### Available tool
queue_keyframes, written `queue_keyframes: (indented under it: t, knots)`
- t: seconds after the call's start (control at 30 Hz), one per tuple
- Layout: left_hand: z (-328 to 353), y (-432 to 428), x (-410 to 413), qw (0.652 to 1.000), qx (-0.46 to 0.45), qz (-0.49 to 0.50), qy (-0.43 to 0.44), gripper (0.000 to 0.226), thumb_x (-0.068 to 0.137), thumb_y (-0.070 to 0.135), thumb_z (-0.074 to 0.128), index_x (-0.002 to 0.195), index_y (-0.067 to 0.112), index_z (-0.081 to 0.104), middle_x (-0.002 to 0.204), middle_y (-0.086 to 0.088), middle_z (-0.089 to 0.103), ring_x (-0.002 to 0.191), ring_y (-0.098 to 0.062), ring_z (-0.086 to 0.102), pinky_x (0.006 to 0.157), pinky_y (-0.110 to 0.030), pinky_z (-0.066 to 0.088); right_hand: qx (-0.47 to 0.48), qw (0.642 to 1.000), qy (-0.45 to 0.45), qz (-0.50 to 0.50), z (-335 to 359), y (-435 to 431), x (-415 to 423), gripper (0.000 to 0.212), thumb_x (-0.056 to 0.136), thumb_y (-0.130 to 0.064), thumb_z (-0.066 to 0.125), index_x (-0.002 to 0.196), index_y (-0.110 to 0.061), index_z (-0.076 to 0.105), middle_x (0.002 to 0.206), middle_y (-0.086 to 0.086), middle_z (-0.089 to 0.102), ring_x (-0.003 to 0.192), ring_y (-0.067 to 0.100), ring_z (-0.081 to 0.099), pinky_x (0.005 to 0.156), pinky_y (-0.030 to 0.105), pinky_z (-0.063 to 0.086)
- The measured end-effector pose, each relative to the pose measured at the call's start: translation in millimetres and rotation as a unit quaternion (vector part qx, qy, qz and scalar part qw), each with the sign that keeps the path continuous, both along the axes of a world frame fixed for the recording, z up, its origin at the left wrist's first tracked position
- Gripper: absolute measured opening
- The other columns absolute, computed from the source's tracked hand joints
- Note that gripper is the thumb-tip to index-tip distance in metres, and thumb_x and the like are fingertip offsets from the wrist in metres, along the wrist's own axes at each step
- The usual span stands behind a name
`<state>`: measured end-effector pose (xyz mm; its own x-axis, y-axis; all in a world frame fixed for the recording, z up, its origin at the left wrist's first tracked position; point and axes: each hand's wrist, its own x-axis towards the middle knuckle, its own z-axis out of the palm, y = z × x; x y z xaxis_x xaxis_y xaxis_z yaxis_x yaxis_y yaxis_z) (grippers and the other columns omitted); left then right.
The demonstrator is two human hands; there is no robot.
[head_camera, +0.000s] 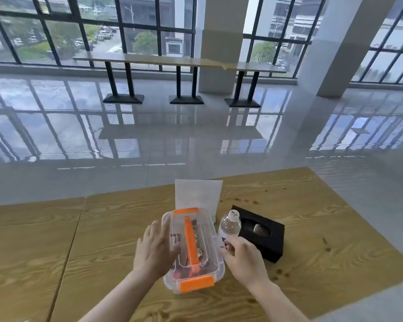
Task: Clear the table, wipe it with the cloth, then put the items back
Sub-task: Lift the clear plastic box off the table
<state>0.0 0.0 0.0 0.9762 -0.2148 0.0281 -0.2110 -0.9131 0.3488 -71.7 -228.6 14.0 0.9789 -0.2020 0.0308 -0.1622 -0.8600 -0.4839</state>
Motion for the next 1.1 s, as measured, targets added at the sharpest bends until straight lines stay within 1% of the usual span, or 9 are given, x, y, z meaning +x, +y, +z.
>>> queue_keyframes:
  t: [0.1,0.2,0.3,0.37,0.47,0.5,0.7,0.93,1.1]
  knots:
    - [-8,-9,-4,0.999,-0.019,0.027,0.039,0.079,0.090,0.055,0.045,0.153,0.028,0.005,0.128,-0.006,0.045,0.112,-0.028,0.052,0.081,-0.040,0.052,0.028,0.998,0.054,-0.013,-14,-6,5,0.019,0.093,-0.041,0.061,0.094,-0.023,0.066,0.089,-0.009,0.066,0.080,0.008,0.061,0.072,0.028,0.054]
    - [-14,-16,-8,0.994,-0.039,0.053,0.082,0.075,0.094,0.053,0.045,0.154,0.027,0.007,0.124,-0.005,0.047,0.108,-0.027,0.056,0.076,-0.034,0.048,0.064,0.993,0.102,-0.007,-22,-7,7,0.035,0.094,-0.045,0.060,0.120,-0.022,0.066,0.109,-0.007,0.070,0.097,0.010,0.064,0.080,0.025,0.050]
    - [-17,-22,-9,0.991,-0.058,0.065,0.102,0.070,0.094,0.046,0.050,0.151,0.024,0.016,0.122,-0.005,0.047,0.105,-0.026,0.059,0.073,-0.031,0.046,0.094,0.987,0.128,-0.004,-26,-10,8,0.046,0.094,-0.049,0.059,0.128,-0.020,0.063,0.113,-0.003,0.070,0.102,0.014,0.064,0.082,0.027,0.049]
    - [-17,-24,-10,0.988,-0.078,0.077,0.107,0.067,0.094,0.042,0.053,0.150,0.022,0.021,0.121,-0.005,0.046,0.101,-0.026,0.059,0.071,-0.031,0.044,0.121,0.985,0.127,-0.001,-24,-10,11,0.042,0.094,-0.048,0.060,0.124,-0.021,0.065,0.107,-0.004,0.071,0.097,0.013,0.064,0.080,0.026,0.048]
    - [-19,-28,-10,0.981,-0.118,0.102,0.112,0.070,0.092,0.037,0.057,0.151,0.025,0.023,0.112,-0.001,0.044,0.092,-0.023,0.055,0.073,-0.031,0.043,0.143,0.981,0.128,0.006,-23,-6,15,0.016,0.093,-0.041,0.063,0.095,-0.025,0.066,0.080,-0.008,0.066,0.073,0.008,0.060,0.068,0.029,0.051]
    - [-18,-29,-10,0.978,-0.132,0.113,0.112,0.071,0.091,0.037,0.058,0.152,0.026,0.022,0.109,0.000,0.043,0.091,-0.022,0.054,0.074,-0.030,0.042,0.145,0.981,0.130,0.002,-23,-4,16,0.016,0.092,-0.040,0.064,0.088,-0.024,0.065,0.077,-0.007,0.066,0.071,0.008,0.062,0.069,0.031,0.053]
    - [-15,-18,-12,0.966,-0.173,0.166,0.100,0.077,0.089,0.033,0.064,0.153,0.030,0.023,0.116,-0.004,0.048,0.090,-0.018,0.049,0.077,-0.030,0.040,0.162,0.981,0.107,0.011,-23,7,22,0.019,0.089,-0.041,0.066,0.086,-0.022,0.067,0.076,-0.008,0.069,0.072,0.007,0.065,0.068,0.028,0.054]
    - [0,25,-10,0.961,-0.193,0.192,0.043,0.071,0.089,0.032,0.064,0.151,0.026,0.029,0.106,0.001,0.043,0.087,-0.021,0.053,0.074,-0.032,0.042,0.153,0.983,0.086,0.055,-6,46,45,0.020,0.089,-0.036,0.067,0.079,-0.019,0.063,0.072,-0.006,0.067,0.072,0.009,0.065,0.059,0.021,0.047]
    - [4,75,-2,0.956,-0.203,0.212,0.019,0.069,0.088,0.031,0.067,0.148,0.024,0.034,0.103,0.000,0.045,0.086,-0.020,0.054,0.074,-0.031,0.042,0.119,0.985,0.083,0.087,-6,95,73,0.023,0.087,-0.037,0.068,0.079,-0.016,0.067,0.073,-0.002,0.070,0.070,0.013,0.066,0.059,0.028,0.050]
